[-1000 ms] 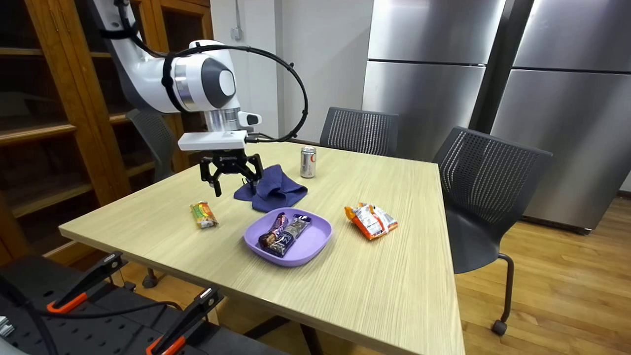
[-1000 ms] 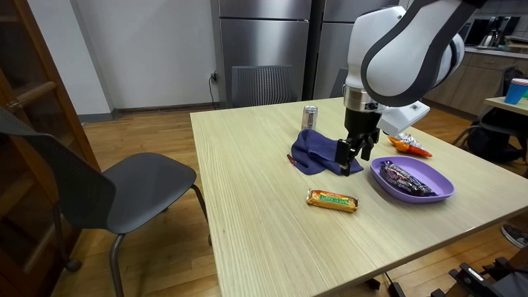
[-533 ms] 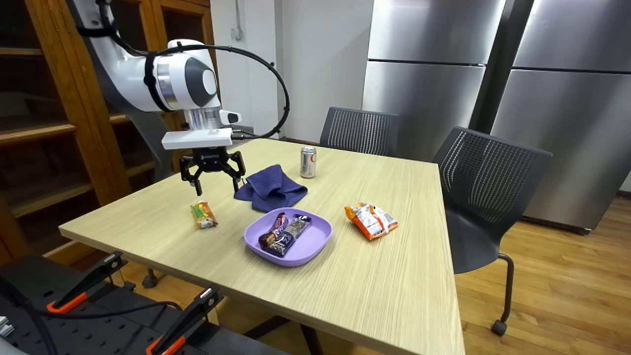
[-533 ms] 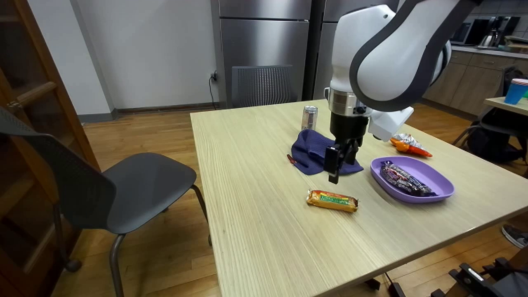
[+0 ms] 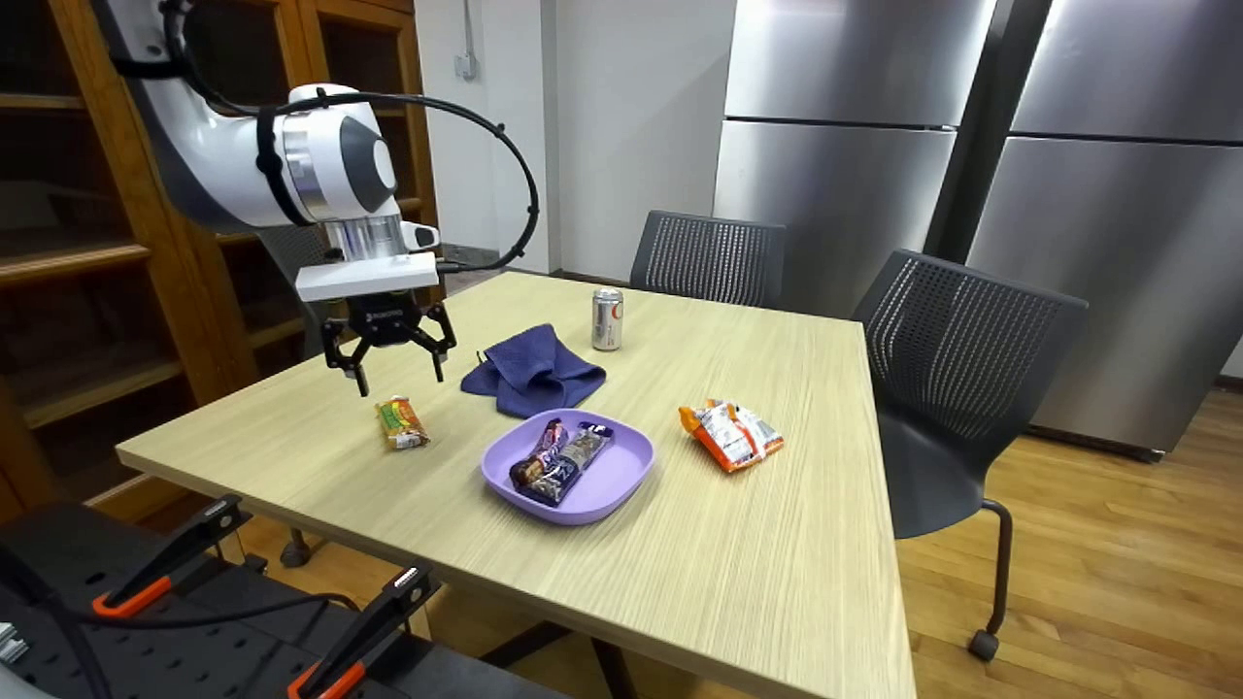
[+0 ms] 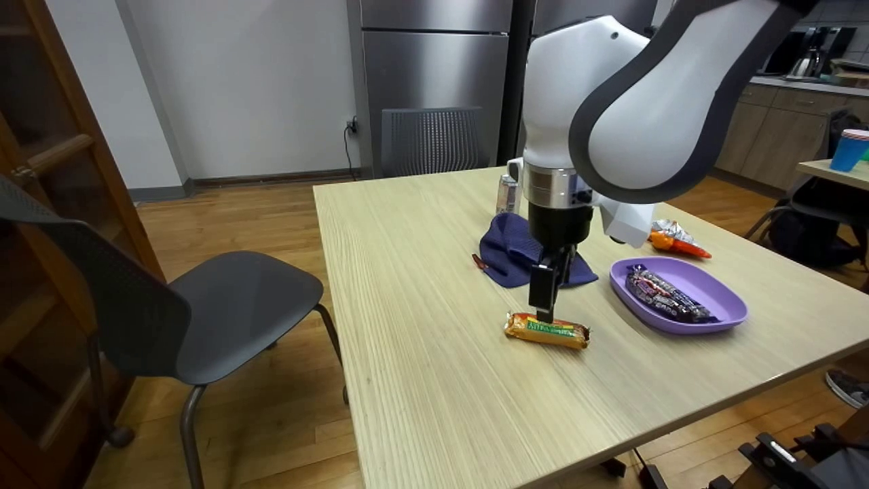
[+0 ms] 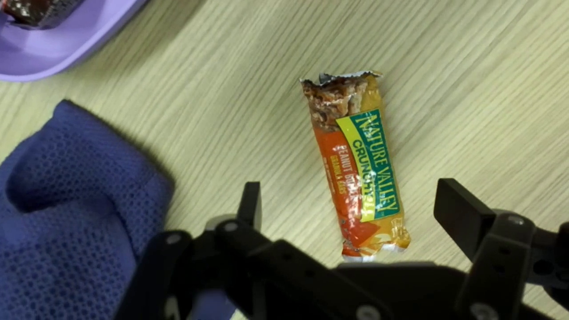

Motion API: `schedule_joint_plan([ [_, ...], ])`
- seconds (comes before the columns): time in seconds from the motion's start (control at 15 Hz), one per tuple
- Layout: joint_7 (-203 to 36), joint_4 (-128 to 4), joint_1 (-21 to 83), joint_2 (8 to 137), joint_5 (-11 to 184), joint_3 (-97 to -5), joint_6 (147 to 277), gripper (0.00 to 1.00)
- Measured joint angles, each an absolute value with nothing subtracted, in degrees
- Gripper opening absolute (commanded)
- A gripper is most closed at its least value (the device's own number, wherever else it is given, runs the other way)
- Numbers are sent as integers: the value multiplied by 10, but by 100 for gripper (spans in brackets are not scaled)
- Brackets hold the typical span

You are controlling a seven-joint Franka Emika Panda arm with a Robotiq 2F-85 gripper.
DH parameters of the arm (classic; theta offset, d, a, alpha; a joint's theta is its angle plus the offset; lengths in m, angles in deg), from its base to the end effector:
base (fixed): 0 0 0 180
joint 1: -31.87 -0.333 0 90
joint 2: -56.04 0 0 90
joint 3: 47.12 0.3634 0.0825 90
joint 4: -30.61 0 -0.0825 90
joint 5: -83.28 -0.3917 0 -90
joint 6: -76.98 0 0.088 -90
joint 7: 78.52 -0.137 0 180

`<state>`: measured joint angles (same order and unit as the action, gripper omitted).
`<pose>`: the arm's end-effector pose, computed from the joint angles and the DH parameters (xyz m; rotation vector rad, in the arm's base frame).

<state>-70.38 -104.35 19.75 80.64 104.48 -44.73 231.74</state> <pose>0.4967 0.1378 0.1468 2.8093 1.0797 -0.1089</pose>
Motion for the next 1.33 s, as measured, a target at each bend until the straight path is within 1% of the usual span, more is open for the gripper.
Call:
schedule_joint_plan([
  [0.6,-704,-1045,171,829,1102,-451,2317,100],
  [1.33,-704,-1036,168,851,1106,-455,2318,100],
])
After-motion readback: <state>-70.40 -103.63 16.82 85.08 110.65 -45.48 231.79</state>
